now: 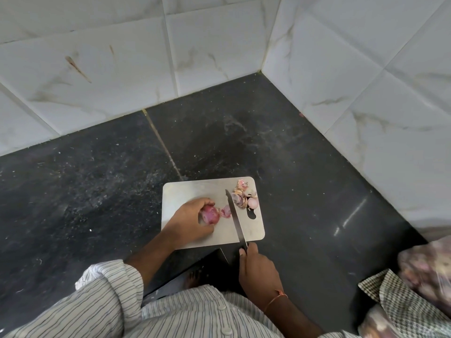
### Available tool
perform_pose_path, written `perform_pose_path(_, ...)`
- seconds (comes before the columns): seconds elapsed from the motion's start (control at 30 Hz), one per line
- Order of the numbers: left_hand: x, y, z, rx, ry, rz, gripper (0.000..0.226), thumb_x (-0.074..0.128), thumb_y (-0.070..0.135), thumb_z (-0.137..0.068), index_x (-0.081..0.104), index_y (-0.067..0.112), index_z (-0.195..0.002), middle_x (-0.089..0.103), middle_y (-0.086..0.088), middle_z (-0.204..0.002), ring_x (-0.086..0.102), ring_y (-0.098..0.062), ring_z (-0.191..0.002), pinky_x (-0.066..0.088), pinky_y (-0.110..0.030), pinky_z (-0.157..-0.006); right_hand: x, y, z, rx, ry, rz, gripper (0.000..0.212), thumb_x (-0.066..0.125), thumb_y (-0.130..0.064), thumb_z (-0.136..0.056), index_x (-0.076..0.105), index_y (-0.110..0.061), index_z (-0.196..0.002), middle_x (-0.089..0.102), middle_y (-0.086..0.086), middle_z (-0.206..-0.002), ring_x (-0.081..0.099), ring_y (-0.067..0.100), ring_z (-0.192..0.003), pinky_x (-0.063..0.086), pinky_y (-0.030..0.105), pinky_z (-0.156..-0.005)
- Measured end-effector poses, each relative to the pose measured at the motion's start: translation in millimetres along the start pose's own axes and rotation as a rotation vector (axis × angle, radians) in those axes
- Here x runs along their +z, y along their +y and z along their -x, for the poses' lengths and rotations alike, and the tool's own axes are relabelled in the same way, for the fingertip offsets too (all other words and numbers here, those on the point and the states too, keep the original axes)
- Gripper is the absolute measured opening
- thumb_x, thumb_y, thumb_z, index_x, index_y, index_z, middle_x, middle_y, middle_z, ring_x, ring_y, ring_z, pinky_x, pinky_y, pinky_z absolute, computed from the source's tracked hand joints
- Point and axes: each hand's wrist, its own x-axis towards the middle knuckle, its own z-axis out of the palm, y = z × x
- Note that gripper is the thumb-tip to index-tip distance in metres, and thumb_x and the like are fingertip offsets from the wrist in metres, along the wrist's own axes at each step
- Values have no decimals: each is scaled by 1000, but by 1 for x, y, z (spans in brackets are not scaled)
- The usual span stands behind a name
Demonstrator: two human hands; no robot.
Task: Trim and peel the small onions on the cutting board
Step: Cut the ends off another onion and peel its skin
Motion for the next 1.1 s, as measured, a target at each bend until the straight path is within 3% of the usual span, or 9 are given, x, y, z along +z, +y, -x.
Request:
perform_pose_path(0.07,-1,-1,0,11,-23,-37,71,86,37,-78,60,30,-144,62,15,-140,54,0,-122,37,-9,-105,0,2,0,-12,11,-13,21,28,-43,-113,35,-26,-102,61,-4,-77,71,32,-77,45,42,-62)
perform_pose_path(0.17,-3,-3,-2,69,-33,-110,72,81,42,-78,58,28,-145,61,11,-144,50,-4,-130,20,-24,-129,1,0,2,-39,-1,-33,22,28,-43,-113,37,-26,-103,58,-7,-74,69,30,-73,52,44,-65)
perform_pose_path(0.23,-3,-6,-3,102,-22,-160,74,82,45,-78,59,26,-146,61,11,-146,50,-7,-136,6,-28,-132,2,-4,4,-55,-12,-48,23,28,-43,-113,40,-25,-106,60,-6,-76,69,29,-73,52,44,-65)
perform_pose_path(0.4,-1,-14,-3,131,22,-206,71,69,59,-90,58,30,-154,54,8,-159,41,-12,-153,1,-36,-132,2,-9,4,-67,-29,-66,23,30,-42,-113,42,-24,-107,63,-4,-80,69,28,-75,53,44,-67)
perform_pose_path(0.5,0,-14,-2,81,42,-231,72,59,68,-88,55,40,-154,54,11,-156,39,-13,-152,1,-48,-134,3,-12,4,-67,-37,-68,22,30,-42,-113,41,-25,-107,62,-5,-80,69,28,-76,53,45,-67)
perform_pose_path(0.6,1,-15,-4,51,45,-227,69,62,67,-91,54,40,-154,58,11,-148,42,-13,-148,-3,-47,-133,3,-13,4,-63,-46,-68,22,30,-43,-113,42,-25,-107,65,-4,-81,69,26,-75,55,45,-68)
perform_pose_path(0.9,-1,-14,-9,-22,11,-230,82,68,70,-82,58,28,-152,64,9,-148,52,-12,-140,7,-44,-136,6,-12,4,-57,-44,-76,23,30,-45,-113,44,-27,-109,70,0,-84,69,22,-72,58,48,-69)
perform_pose_path(1.0,-4,-8,-9,-44,14,-220,74,78,61,-83,58,33,-149,65,17,-144,54,-7,-138,8,-44,-135,4,-11,3,-58,-19,-91,24,30,-44,-113,45,-25,-109,69,-1,-81,69,22,-70,56,46,-67)
perform_pose_path(1.1,-5,-4,-6,-15,36,-216,64,86,40,-81,57,39,-138,62,21,-136,56,-5,-124,24,-40,-129,2,-9,0,-47,11,-102,23,30,-43,-113,43,-25,-106,63,-4,-74,66,23,-67,51,44,-63)
